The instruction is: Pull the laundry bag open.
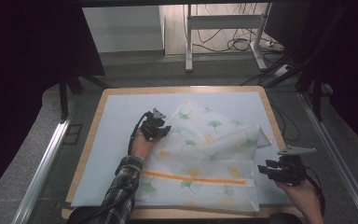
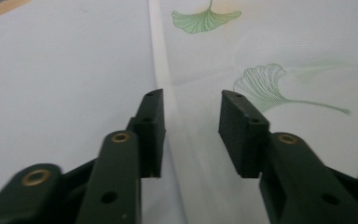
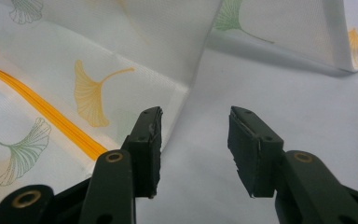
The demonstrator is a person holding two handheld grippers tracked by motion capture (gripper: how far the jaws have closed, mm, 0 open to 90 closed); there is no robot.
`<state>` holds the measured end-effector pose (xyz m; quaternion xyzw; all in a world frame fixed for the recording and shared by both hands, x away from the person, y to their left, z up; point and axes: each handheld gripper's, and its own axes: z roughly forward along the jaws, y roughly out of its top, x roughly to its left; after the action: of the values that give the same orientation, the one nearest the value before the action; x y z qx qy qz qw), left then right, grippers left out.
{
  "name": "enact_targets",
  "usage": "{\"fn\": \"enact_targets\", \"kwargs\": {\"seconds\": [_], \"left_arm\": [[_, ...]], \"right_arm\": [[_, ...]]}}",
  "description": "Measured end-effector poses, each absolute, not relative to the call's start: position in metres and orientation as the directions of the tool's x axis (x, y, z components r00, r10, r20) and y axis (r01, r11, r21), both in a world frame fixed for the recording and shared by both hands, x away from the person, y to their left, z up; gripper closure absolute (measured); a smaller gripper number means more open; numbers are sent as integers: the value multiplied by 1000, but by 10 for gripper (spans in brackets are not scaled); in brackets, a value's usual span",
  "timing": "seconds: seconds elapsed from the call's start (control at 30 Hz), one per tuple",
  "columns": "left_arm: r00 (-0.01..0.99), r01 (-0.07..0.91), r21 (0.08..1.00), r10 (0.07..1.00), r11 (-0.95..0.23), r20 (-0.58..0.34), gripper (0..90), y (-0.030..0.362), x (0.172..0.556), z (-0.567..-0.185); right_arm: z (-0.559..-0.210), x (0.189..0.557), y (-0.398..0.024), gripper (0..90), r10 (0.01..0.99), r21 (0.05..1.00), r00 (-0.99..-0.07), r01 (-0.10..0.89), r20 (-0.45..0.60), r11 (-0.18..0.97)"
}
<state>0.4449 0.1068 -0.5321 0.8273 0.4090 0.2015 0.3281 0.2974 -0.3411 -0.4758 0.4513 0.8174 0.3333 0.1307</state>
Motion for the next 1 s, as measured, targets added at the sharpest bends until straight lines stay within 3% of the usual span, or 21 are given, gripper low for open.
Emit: {"fn": "enact_targets", "kwargs": {"seconds": [0.07, 0.1, 0.23, 0.27, 0.37, 0.4, 0.57, 0.67, 0.77, 0.8, 0.93, 1.0], "left_arm": [[578, 552, 703, 814, -448, 65, 567, 102, 447, -536], [578, 570, 701, 815, -428, 27, 606, 101, 448, -536], [592, 577, 698, 806, -424, -1, 888, 100, 449, -536], [591, 585, 696, 807, -416, -15, 900, 101, 450, -536], [587, 599, 694, 808, -399, -42, 900, 102, 451, -535], [590, 581, 694, 808, -425, 1, 900, 100, 450, -535], [569, 581, 708, 823, -402, 0, 895, 101, 450, -533], [517, 586, 701, 854, -405, 61, 538, 101, 453, -535], [492, 612, 705, 871, -359, 17, 437, 104, 456, -537], [472, 645, 701, 880, -303, -54, 429, 109, 459, -539], [459, 673, 679, 886, -293, -72, 497, 109, 460, -536], [462, 681, 668, 884, -301, -73, 652, 108, 460, -534]], "right_arm": [[-476, 298, -342, 541, 825, 666, -558, 649, 88, 368], [-476, 298, -342, 540, 824, 667, -559, 648, 89, 368], [-475, 298, -344, 539, 824, 668, -559, 648, 92, 365], [-475, 298, -343, 539, 824, 668, -558, 650, 94, 364], [-474, 297, -342, 540, 819, 673, -567, 640, 89, 370], [-473, 297, -341, 540, 818, 674, -568, 639, 89, 370], [-473, 299, -341, 540, 821, 673, -563, 642, 90, 367], [-474, 300, -340, 539, 819, 670, -567, 642, 89, 372], [-475, 301, -340, 535, 818, 667, -568, 644, 89, 375], [-475, 301, -340, 533, 818, 667, -568, 645, 92, 373], [-475, 302, -341, 531, 818, 668, -568, 644, 91, 373], [-475, 302, -340, 531, 817, 666, -570, 644, 89, 376]]}}
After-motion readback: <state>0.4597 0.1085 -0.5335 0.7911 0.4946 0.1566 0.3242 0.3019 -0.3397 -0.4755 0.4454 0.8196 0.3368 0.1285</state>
